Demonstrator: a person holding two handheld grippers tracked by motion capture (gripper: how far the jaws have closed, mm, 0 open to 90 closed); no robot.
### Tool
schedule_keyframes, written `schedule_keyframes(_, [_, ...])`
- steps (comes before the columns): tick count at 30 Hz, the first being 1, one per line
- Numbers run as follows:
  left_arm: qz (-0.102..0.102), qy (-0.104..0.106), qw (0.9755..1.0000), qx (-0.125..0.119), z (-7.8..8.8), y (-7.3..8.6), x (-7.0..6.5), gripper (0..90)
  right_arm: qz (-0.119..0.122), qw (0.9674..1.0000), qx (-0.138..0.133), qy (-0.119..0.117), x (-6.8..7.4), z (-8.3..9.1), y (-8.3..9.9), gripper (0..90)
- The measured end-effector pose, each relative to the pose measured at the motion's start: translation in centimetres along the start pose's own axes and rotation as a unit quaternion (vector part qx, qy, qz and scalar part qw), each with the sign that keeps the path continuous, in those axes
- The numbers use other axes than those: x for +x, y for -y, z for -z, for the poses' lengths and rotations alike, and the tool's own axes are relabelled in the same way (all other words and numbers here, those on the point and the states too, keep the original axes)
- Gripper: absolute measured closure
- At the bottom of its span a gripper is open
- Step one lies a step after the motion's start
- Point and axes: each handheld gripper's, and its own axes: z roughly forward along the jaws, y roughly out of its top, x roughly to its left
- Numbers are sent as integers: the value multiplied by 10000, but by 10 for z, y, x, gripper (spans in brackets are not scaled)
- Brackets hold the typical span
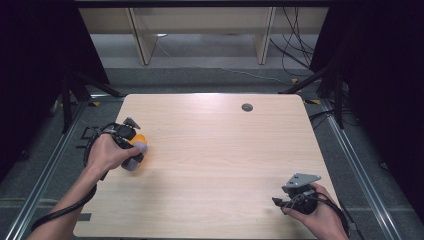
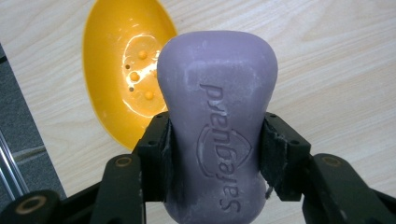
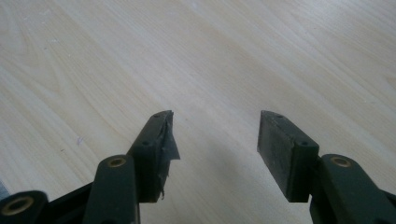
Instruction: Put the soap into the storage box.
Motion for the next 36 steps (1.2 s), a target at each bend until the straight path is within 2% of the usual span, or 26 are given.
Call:
schedule_keyframes(3, [-60, 17, 10000, 33, -1, -1, 5, 490, 60, 10000, 32, -3, 0, 0, 0, 460])
schedule_keyframes(4, [-76, -133, 9999, 26, -1, -1, 7, 490, 76, 10000, 22, -2, -1, 0, 0, 460])
schedule_keyframes(6, [-72, -155, 9998, 69, -1, -2, 10, 490, 1, 10000, 1, -13, 0, 0, 0, 460])
schedule_keyframes(7, [-32, -197, 9998, 37, -1, -2, 10, 490, 3, 10000, -4, -10, 0, 0, 0, 460])
schedule_keyframes(8, [2, -170, 9998, 132, 0, -3, 11, 490, 3, 10000, -4, -10, 0, 0, 0, 460])
schedule_keyframes(11, [21, -212, 9998, 45, -2, -4, 15, 491, 4, 10000, -7, -10, 0, 0, 0, 460])
schedule_keyframes(12, [100, -228, 9996, 110, -1, -6, 16, 490, 5, 10000, -5, -22, 0, 0, 0, 460])
schedule_keyframes(13, [69, -238, 9996, 94, -1, -7, 17, 490, 72, 10000, 7, -7, -1, 0, 0, 459])
schedule_keyframes(14, [85, -247, 9996, 138, 0, -8, 18, 490, 5, 10000, -13, -15, 0, 0, 0, 459])
schedule_keyframes(18, [98, -328, 9994, 92, -1, -10, 20, 491, 12, 10000, -20, -14, 0, 0, 0, 459])
schedule_keyframes(19, [117, -327, 9993, 102, -1, -10, 21, 490, -75, 10000, 2, -27, 0, 0, 0, 459])
schedule_keyframes(25, [256, -389, 9989, 8, -3, -14, 24, 490, -80, 10000, -7, -24, 0, 0, 0, 459])
schedule_keyframes(27, [256, -405, 9988, 27, -4, -15, 25, 490, 11, 9999, -115, 46, 0, -2, 1, 458])
schedule_keyframes(31, [342, -457, 9984, 26, -8, -18, 28, 490, -98, 9999, -105, 31, 2, -1, 1, 458])
schedule_keyframes(32, [356, -456, 9983, 17, -9, -19, 28, 490, -5, 9999, -133, 55, 0, -1, 0, 458])
schedule_keyframes(35, [341, -463, 9983, 54, -11, -21, 29, 490, 4, 9999, -145, 56, 0, -1, 0, 457])
schedule_keyframes(36, [379, -442, 9983, 29, -13, -23, 30, 490, 17, 10000, -70, 17, -1, 0, 0, 456])
